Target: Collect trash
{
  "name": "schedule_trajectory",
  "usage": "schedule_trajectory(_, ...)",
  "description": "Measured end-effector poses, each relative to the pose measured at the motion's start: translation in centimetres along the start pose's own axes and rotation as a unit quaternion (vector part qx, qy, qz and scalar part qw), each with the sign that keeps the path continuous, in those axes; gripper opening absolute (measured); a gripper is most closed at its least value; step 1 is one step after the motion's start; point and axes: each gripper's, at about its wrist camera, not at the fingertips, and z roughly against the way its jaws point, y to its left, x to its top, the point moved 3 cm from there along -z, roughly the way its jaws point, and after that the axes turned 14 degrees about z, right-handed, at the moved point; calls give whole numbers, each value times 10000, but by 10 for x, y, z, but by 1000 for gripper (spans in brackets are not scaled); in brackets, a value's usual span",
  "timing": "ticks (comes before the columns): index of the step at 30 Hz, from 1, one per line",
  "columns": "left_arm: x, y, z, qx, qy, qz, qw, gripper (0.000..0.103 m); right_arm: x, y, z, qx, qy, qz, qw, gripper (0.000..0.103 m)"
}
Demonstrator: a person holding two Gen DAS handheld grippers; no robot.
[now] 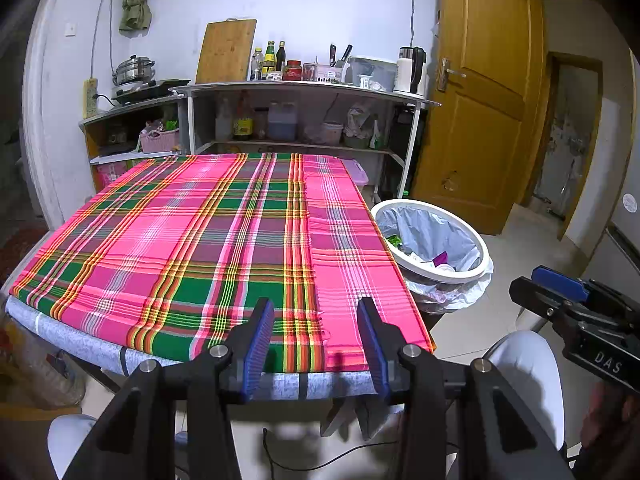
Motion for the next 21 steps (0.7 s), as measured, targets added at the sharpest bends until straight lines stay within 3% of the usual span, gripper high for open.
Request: schedule_trajectory(21, -1, 2, 1, 24, -21, -8, 10000, 43, -1, 3, -1, 15, 8, 8, 10000, 52)
